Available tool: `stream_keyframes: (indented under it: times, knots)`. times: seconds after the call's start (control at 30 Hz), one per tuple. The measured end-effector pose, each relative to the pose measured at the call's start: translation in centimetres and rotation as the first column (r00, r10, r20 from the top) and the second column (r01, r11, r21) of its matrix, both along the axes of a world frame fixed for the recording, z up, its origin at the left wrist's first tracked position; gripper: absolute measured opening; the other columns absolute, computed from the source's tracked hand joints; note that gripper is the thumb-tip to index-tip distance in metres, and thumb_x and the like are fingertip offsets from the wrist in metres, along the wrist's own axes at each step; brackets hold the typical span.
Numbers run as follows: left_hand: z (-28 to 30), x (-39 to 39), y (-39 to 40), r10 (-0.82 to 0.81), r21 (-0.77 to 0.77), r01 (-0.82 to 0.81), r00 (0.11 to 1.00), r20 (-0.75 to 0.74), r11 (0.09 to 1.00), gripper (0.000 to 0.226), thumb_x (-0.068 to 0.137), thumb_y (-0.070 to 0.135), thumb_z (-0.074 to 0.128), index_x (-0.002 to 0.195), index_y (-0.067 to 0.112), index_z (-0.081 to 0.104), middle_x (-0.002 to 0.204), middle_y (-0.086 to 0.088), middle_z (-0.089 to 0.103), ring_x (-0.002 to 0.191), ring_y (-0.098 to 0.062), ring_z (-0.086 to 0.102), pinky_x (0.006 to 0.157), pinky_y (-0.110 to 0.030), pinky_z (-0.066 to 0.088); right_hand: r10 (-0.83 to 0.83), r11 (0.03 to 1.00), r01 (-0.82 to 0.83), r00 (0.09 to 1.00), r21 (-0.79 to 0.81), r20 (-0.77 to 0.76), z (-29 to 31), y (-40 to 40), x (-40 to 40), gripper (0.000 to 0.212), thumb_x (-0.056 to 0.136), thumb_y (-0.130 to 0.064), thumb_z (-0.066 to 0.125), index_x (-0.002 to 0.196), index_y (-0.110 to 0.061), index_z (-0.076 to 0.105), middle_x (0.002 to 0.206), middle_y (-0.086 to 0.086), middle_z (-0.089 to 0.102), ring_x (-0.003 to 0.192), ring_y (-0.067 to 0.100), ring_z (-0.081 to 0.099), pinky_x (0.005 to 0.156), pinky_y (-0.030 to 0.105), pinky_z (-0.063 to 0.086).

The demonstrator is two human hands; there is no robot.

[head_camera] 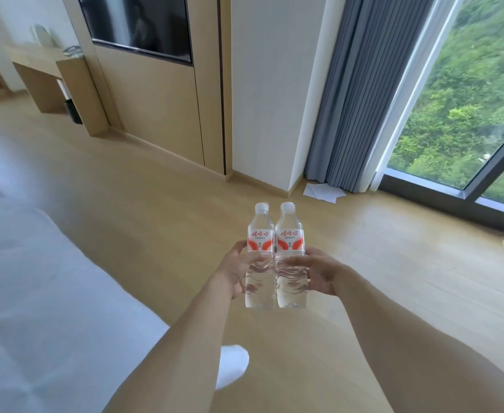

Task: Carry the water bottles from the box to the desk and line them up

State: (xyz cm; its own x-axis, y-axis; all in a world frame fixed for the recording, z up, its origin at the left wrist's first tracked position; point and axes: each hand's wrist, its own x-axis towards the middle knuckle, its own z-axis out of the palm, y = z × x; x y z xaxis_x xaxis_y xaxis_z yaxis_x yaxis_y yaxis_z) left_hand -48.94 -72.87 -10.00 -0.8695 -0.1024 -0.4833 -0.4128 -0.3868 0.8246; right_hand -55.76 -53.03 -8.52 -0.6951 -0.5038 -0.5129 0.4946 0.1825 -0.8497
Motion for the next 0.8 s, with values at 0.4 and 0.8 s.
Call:
stream_keyframes:
  times: [0.4,0.8]
  knots:
    - [-1.1,-12.6,-12.1,0.136,-0.037,-0.135,0.99,0.034,0.99,0.064,0.069,0.014,0.088,0.123,0.03,0.059,0.104,-0.01,0.077,0.086,-0.029,0.075,0.07,-0.05,0.06,0.16,0.987,-0.159,0.987,-0.007,0.029,-1.1,-13.2,-15.8,0.043,0.083,-0.011,0.075,0.124,-0.011,0.064,0.12,0.018,0.07,0.108,0.036,0.066,0.104,0.059,0.045]
    - [-1.6,-23.7,-22.3,0.489,-0.062,-0.485,0.871,0.057,0.872,0.066,0.07,0.019,0.09,0.127,0.028,0.059,0.112,-0.01,0.075,0.101,-0.029,0.073,0.075,-0.048,0.06,0.492,0.87,-0.491,0.868,-0.04,0.06,-2.8,-28.4,-33.1,0.048,0.077,-0.016,0.082,0.122,-0.013,0.067,0.113,0.014,0.074,0.101,0.031,0.071,0.098,0.056,0.05]
